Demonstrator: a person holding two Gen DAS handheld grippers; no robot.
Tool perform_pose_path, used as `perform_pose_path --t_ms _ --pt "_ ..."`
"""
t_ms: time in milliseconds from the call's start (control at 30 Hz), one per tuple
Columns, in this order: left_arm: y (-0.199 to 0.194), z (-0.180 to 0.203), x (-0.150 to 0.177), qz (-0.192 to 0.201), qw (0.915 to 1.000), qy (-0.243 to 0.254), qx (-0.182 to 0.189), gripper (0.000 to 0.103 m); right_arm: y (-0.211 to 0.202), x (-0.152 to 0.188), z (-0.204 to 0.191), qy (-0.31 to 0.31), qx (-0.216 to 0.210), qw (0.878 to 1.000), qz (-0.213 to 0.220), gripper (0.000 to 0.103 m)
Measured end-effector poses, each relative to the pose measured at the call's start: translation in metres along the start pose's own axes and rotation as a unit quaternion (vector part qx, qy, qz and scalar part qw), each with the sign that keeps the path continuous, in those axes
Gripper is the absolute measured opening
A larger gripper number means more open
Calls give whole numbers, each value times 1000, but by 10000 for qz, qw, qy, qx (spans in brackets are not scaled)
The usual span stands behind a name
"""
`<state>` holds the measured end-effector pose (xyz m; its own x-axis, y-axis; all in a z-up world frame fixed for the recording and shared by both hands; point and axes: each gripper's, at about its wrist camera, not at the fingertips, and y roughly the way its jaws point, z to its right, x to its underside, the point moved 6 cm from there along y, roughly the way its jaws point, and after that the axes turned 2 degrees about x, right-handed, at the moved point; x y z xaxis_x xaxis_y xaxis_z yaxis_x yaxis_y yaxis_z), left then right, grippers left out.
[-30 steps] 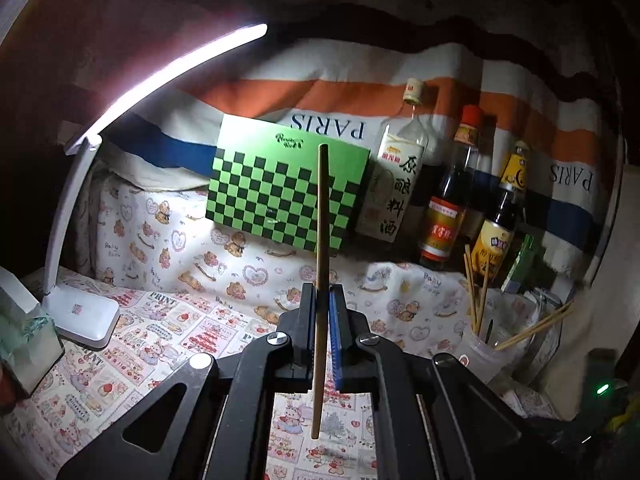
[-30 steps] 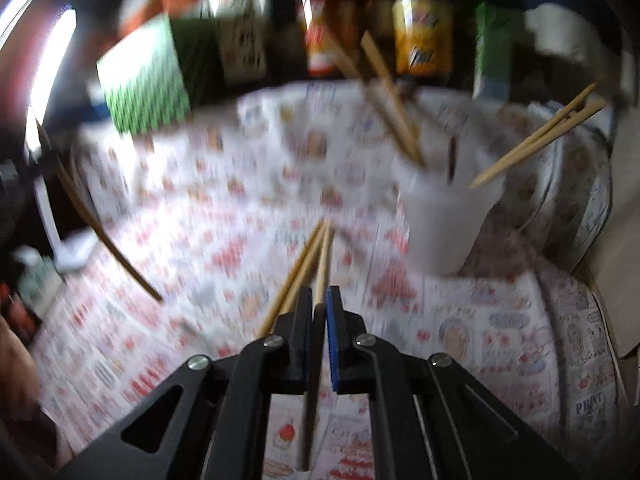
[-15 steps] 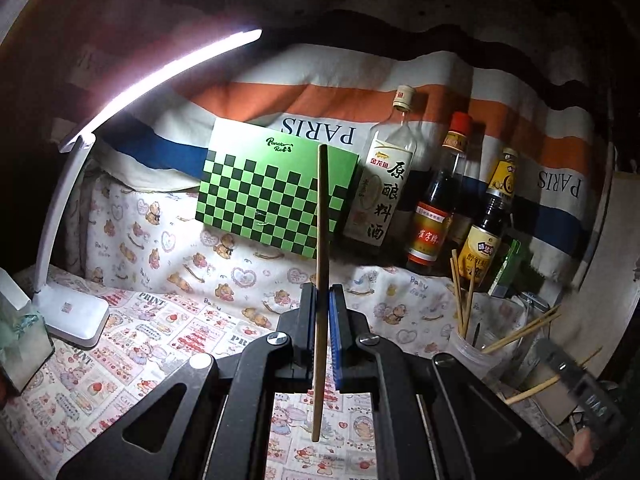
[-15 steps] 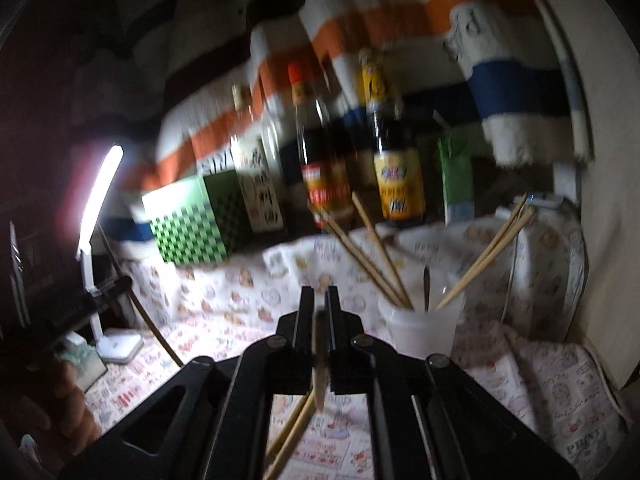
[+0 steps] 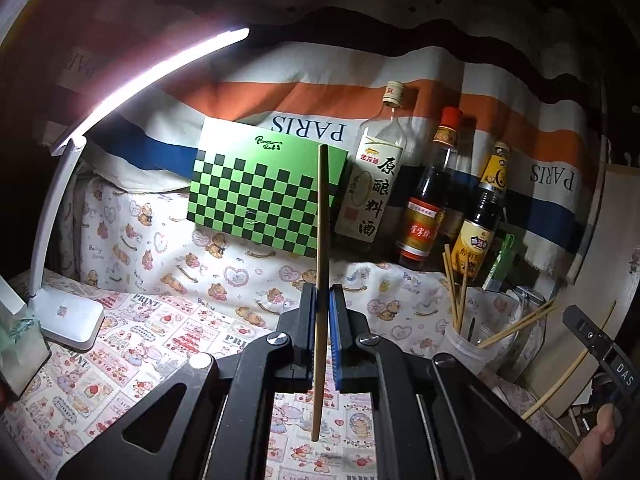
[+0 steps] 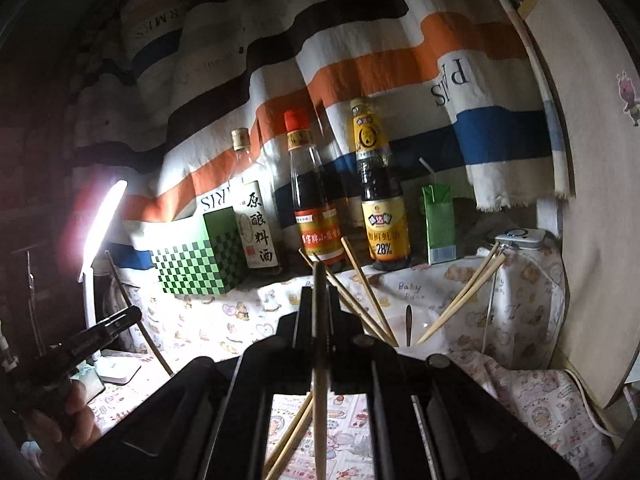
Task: Organize utensils
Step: 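Carry both held chopsticks upright toward the plastic cup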
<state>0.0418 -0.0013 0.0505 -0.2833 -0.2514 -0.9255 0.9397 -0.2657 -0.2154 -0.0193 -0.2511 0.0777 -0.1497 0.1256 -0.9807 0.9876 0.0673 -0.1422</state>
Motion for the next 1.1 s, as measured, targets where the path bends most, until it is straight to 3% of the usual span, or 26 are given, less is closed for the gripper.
perform_pose_path --t_ms 133,333,567,800,1100 --pt "1 4 1 -81 9996 16 253 5 -4 -4 4 -144 333 9992 195 4" --pt "5 1 4 -88 10000 3 38 5 3 -6 23 165 370 9992 11 4" --pt "7 -8 2 -84 9999 -136 -39 5 18 1 25 -74 503 9983 -298 4" --pt "14 -8 8 -246 9996 -141 -21 5 33 16 26 363 -70 9968 -704 6" --pt "12 -9 7 -250 9994 -220 7 5 54 40 19 456 -342 9932 -1015 8"
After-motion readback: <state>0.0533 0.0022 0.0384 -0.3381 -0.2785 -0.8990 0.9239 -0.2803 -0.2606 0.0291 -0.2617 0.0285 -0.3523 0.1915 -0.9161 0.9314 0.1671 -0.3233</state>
